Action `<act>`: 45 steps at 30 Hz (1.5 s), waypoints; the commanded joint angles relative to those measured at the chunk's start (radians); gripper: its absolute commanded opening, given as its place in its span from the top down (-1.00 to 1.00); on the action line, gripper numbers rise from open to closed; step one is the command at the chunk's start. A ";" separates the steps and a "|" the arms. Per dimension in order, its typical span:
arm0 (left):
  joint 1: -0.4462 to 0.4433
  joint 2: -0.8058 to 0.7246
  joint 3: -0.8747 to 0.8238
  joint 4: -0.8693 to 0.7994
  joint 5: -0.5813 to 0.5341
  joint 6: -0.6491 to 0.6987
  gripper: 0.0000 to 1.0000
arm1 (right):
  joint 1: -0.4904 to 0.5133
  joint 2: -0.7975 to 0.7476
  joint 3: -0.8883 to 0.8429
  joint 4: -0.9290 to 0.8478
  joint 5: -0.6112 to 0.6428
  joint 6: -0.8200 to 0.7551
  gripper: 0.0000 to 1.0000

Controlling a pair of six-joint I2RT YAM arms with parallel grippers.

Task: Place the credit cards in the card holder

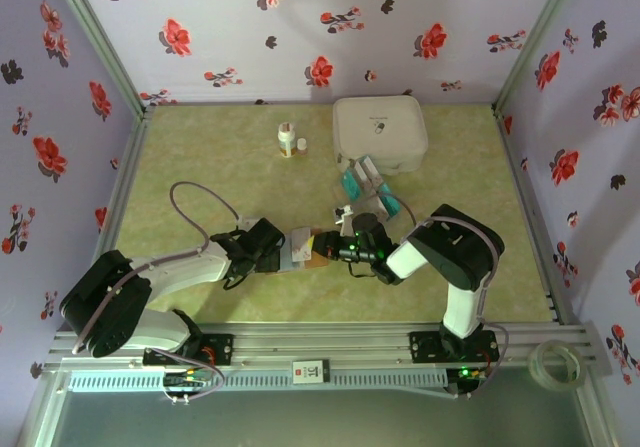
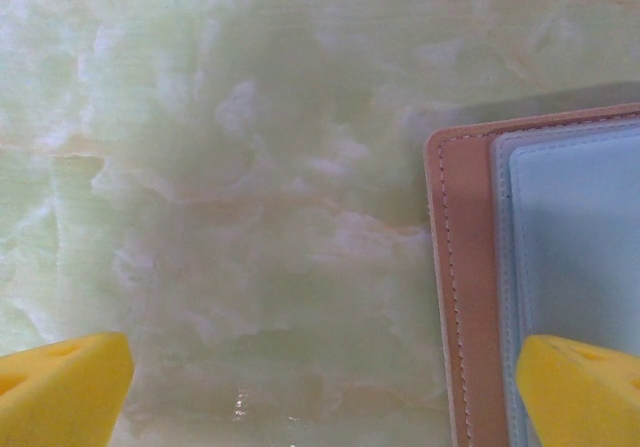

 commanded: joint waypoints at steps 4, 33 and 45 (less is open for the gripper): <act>-0.005 0.017 -0.027 -0.033 -0.004 -0.012 -0.99 | 0.011 0.028 0.000 0.028 -0.028 0.009 1.00; -0.005 0.016 -0.025 -0.036 -0.004 -0.013 -0.99 | 0.015 0.076 -0.035 0.065 -0.064 0.012 1.00; -0.005 0.019 -0.025 -0.035 -0.004 -0.013 -0.99 | 0.015 0.095 0.003 0.037 -0.072 0.007 1.00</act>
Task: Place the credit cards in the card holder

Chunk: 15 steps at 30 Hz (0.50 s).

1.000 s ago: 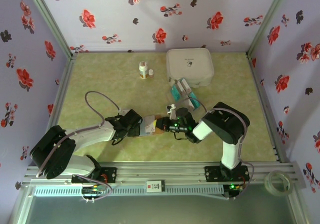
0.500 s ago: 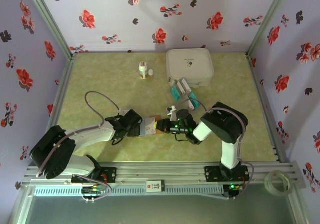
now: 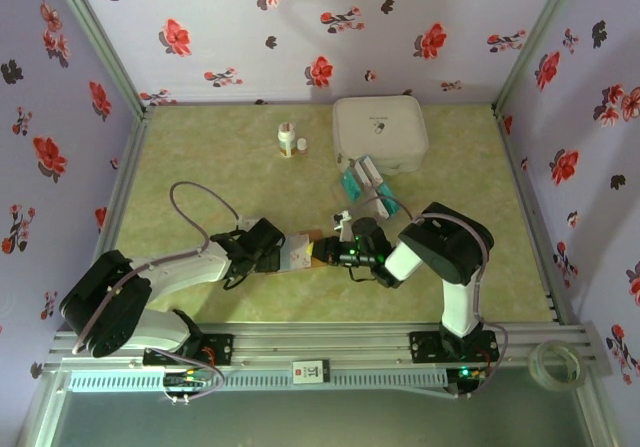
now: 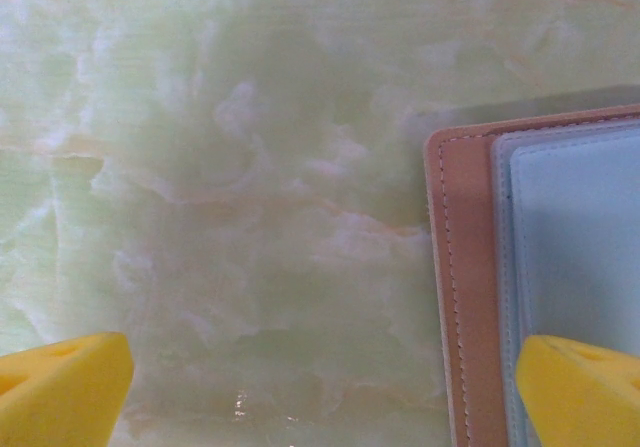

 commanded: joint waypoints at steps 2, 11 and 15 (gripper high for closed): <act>-0.005 0.019 -0.024 -0.036 -0.004 -0.013 -0.99 | 0.007 0.031 0.024 -0.039 -0.018 -0.001 1.00; -0.005 0.017 -0.028 -0.034 -0.004 -0.013 -0.99 | 0.007 0.045 0.047 -0.065 -0.031 -0.002 1.00; -0.005 0.017 -0.028 -0.033 -0.004 -0.013 -0.99 | 0.009 0.052 0.057 -0.077 -0.037 -0.002 1.00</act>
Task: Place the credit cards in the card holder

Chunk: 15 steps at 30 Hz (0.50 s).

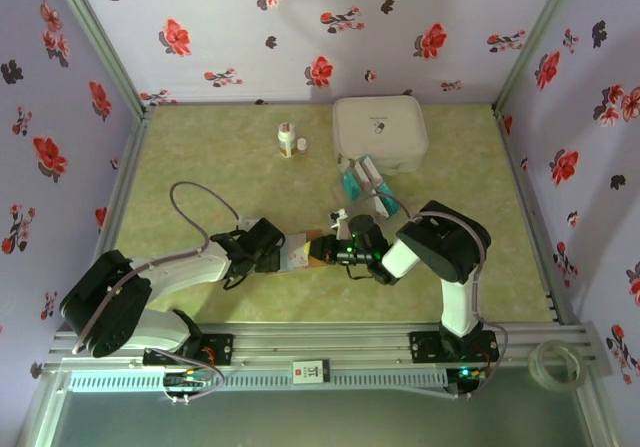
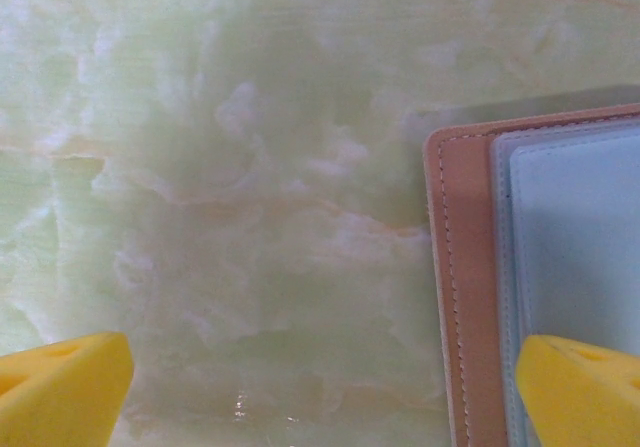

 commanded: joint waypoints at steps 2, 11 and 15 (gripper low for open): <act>-0.005 0.017 -0.027 -0.032 -0.004 -0.015 -0.99 | 0.010 0.034 0.024 -0.063 -0.017 -0.003 0.94; -0.003 0.016 -0.011 -0.044 -0.002 -0.020 -0.99 | 0.007 -0.034 0.056 -0.238 0.013 -0.061 0.29; 0.005 -0.002 -0.002 -0.056 0.000 -0.024 -0.99 | 0.008 -0.082 0.101 -0.377 0.039 -0.106 0.15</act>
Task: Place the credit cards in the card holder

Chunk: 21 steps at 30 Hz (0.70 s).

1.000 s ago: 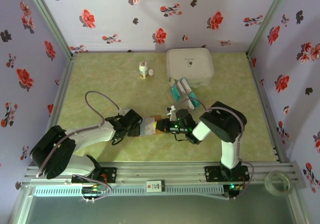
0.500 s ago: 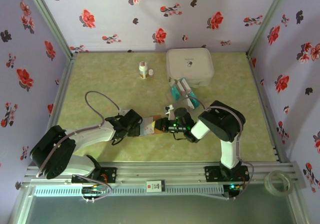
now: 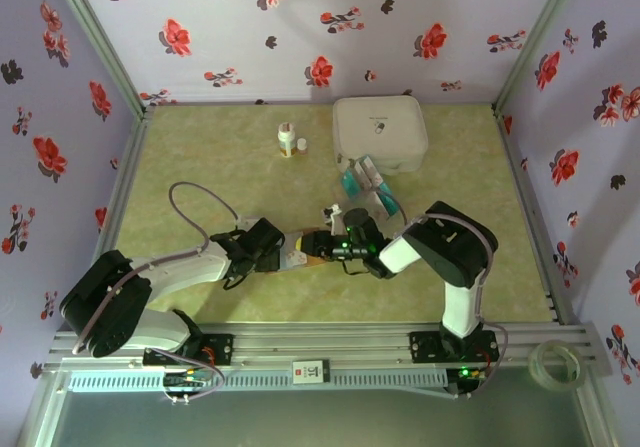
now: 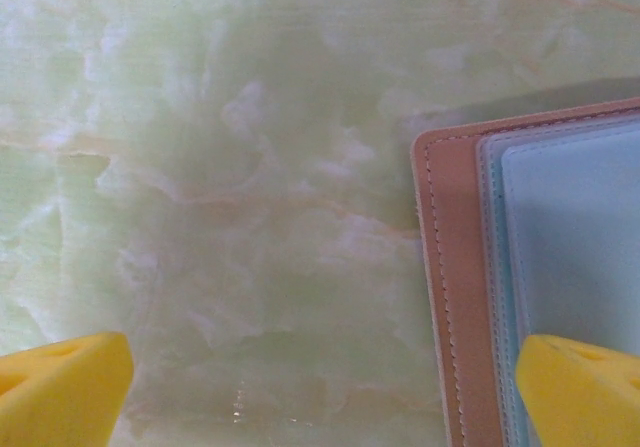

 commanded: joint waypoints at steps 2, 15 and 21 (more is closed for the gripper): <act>0.014 -0.024 0.000 -0.060 0.000 -0.008 -0.99 | 0.001 -0.042 0.056 -0.276 0.075 -0.089 0.11; 0.112 -0.123 0.016 -0.124 0.026 0.013 -0.99 | 0.031 -0.142 0.270 -0.689 0.207 -0.238 -0.18; 0.114 -0.140 0.001 -0.145 0.041 0.003 -0.99 | 0.033 -0.176 0.357 -0.883 0.305 -0.323 -0.18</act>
